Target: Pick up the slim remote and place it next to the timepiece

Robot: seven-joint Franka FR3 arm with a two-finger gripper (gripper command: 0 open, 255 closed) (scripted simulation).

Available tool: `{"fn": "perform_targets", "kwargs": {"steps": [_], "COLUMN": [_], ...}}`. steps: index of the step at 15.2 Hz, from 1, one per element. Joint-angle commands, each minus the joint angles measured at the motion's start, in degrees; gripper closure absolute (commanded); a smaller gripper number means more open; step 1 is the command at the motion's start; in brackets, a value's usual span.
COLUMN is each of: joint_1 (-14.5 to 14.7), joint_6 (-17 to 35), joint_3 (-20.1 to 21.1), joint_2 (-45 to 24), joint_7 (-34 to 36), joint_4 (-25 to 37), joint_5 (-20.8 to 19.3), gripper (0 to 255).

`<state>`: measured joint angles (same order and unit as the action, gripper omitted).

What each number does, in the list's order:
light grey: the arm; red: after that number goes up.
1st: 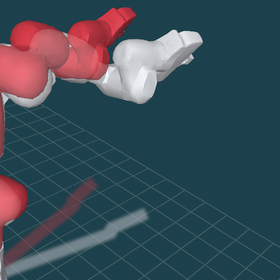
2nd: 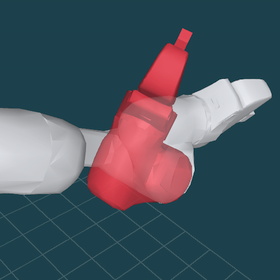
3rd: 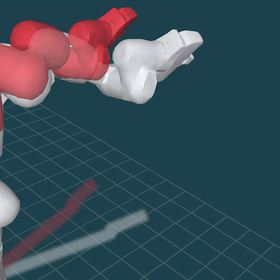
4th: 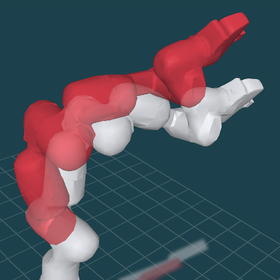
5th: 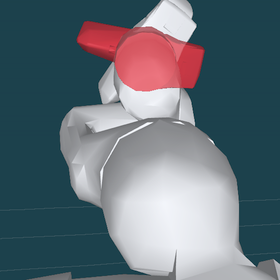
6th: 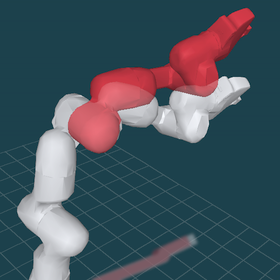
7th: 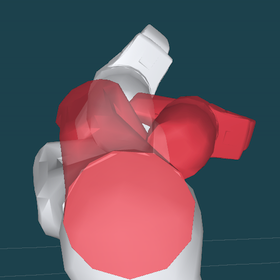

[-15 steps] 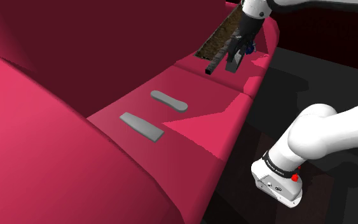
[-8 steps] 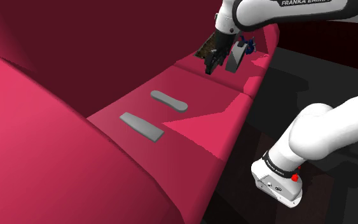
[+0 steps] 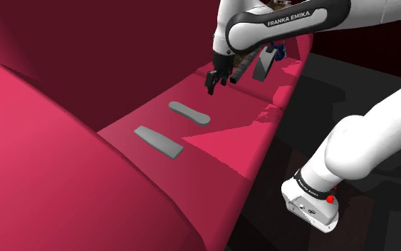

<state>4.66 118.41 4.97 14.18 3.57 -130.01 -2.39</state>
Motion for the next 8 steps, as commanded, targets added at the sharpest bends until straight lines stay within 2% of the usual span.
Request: {"fn": "perform_targets", "kwargs": {"steps": [1,8], "joint_1": [0.6,2.6], "joint_6": [1.5,6.1], "joint_3": [0.8,3.0], "joint_2": [-3.9,-18.1], "joint_7": [0.6,2.2], "joint_4": [1.8,9.5], "joint_5": [0.2,-0.2], "gripper": [0,0]}}
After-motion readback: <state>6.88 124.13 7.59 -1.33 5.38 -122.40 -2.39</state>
